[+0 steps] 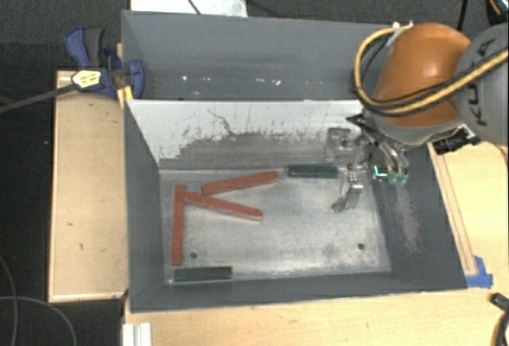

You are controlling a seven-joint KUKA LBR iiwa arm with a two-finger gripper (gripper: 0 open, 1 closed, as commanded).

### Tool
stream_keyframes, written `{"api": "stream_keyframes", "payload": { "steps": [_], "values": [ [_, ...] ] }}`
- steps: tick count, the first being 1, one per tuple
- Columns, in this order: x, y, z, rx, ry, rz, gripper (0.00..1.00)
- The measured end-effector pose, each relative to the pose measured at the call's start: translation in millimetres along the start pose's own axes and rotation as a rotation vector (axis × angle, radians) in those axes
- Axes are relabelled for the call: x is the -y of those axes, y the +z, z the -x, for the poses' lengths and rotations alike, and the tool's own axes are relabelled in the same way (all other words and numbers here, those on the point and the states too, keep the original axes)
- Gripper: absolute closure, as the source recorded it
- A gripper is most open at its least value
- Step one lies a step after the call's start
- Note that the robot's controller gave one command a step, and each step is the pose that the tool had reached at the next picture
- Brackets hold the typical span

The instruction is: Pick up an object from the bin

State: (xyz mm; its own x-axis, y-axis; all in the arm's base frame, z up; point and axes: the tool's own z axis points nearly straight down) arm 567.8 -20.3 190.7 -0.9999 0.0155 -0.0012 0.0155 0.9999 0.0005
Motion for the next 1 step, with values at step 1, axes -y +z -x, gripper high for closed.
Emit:
{"api": "stream_keyframes", "payload": {
  "steps": [1],
  "values": [
    [-84.3, 56.2, 11.9, -0.004, -0.104, 0.004, 0.0]
  ]
}}
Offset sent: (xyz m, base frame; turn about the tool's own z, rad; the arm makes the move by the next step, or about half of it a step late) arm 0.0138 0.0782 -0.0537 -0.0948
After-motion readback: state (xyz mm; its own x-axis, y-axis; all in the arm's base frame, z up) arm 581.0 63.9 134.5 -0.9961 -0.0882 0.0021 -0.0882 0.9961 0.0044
